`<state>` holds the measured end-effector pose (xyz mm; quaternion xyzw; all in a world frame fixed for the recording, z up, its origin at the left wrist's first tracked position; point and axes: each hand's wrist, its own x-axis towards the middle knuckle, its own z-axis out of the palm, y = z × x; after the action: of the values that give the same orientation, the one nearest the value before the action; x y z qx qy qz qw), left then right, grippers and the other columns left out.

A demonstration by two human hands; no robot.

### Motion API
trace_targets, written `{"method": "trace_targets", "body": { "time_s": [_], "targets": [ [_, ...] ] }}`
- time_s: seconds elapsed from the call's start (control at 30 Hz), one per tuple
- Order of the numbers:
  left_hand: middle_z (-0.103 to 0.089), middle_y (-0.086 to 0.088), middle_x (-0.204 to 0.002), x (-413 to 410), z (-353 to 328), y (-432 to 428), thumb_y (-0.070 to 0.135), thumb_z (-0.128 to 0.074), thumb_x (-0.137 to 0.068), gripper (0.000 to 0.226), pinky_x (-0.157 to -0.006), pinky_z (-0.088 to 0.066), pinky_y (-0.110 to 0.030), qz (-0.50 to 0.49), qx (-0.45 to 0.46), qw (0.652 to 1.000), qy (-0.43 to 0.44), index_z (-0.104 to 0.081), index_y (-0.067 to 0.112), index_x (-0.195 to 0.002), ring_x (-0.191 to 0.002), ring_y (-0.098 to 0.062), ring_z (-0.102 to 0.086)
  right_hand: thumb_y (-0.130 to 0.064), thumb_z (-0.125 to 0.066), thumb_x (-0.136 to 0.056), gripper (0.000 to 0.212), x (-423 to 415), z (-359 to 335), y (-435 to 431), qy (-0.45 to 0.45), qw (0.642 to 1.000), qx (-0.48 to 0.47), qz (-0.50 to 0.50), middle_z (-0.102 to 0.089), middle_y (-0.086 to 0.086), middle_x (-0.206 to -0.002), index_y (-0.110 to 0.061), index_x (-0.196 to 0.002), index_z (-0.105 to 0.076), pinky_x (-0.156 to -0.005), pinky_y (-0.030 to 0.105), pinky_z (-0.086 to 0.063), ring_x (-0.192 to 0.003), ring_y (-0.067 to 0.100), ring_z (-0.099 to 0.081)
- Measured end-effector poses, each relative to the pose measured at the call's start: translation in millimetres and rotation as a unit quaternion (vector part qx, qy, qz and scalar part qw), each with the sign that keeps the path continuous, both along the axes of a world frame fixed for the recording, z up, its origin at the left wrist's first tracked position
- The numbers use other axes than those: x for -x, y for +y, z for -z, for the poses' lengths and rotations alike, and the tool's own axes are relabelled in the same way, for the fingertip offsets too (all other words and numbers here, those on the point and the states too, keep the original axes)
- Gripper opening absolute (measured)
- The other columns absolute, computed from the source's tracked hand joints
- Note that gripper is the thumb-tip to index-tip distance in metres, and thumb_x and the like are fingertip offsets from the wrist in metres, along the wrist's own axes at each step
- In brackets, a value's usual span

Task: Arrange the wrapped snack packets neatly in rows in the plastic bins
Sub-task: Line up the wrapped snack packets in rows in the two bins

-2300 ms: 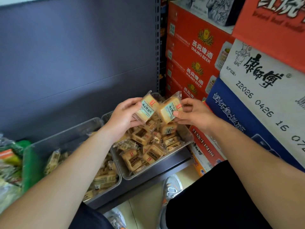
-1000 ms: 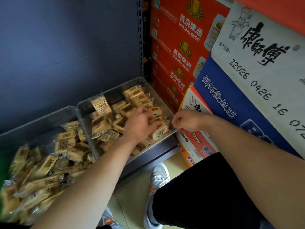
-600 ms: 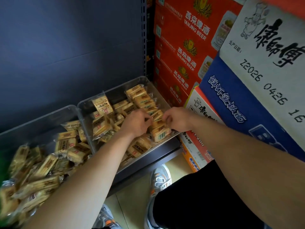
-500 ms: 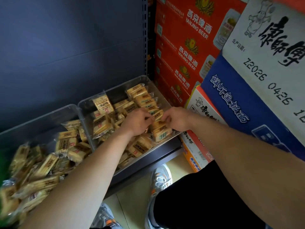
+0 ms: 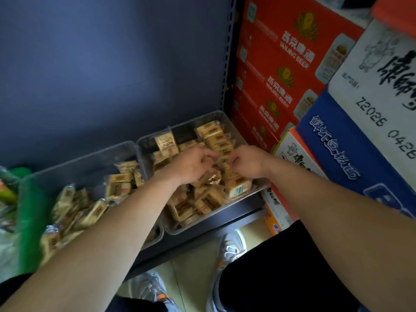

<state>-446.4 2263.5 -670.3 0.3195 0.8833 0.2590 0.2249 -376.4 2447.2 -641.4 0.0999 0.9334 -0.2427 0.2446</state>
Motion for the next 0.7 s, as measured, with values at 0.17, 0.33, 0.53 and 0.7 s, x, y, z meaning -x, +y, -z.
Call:
{"method": "trace_targets", "body": {
  "time_s": [0.17,0.33,0.53,0.7],
  "targets": [
    [-0.073,0.005,-0.112,14.3,-47.0,-109.5,0.025,-0.065,-0.095,0.017,-0.096,-0.053,-0.034,-0.096,0.042,0.994,0.028,-0.073,0.039,-0.101,-0.100,-0.017,-0.070,-0.020,-0.057,-0.094,0.020,23.2,-26.2,-84.4,0.089,0.993,0.058,-0.050,-0.071,-0.002,-0.111,-0.025,-0.103,-0.075,-0.097,0.033,-0.050,-0.106,0.019,-0.062],
    [-0.074,0.001,-0.104,0.1,-72.3,-225.9,0.019,-0.069,-0.094,0.016,-0.092,-0.051,-0.029,-0.181,0.137,0.973,0.032,-0.075,0.021,-0.109,-0.097,-0.020,-0.068,-0.021,-0.058,-0.091,0.021,41.2,-27.5,-168.3,0.076,0.981,0.074,-0.164,-0.073,-0.002,-0.111,-0.023,-0.103,-0.075,-0.099,0.034,-0.050,-0.109,0.021,-0.065],
    [-0.070,0.004,-0.116,-14.7,-53.8,-316.0,0.036,-0.066,-0.093,0.031,-0.097,-0.049,-0.033,-0.213,0.217,0.953,0.004,-0.067,0.021,-0.120,-0.108,-0.020,-0.065,-0.024,-0.060,-0.096,0.040,66.9,-6.6,-231.3,0.040,0.949,-0.031,-0.311,-0.062,0.005,-0.134,-0.021,-0.137,-0.060,-0.092,0.029,-0.046,-0.123,0.028,-0.058],
    [-0.061,0.006,-0.139,-5.6,-9.7,-320.2,0.034,-0.067,-0.095,0.043,-0.102,-0.043,-0.027,-0.221,0.199,0.954,-0.025,-0.059,0.026,-0.137,-0.124,-0.017,-0.058,-0.036,-0.059,-0.098,0.050,94.9,39.7,-256.7,0.014,0.927,-0.065,-0.369,-0.055,0.013,-0.137,-0.015,-0.143,-0.049,-0.101,0.037,-0.048,-0.119,0.032,-0.056]
  ]
}}
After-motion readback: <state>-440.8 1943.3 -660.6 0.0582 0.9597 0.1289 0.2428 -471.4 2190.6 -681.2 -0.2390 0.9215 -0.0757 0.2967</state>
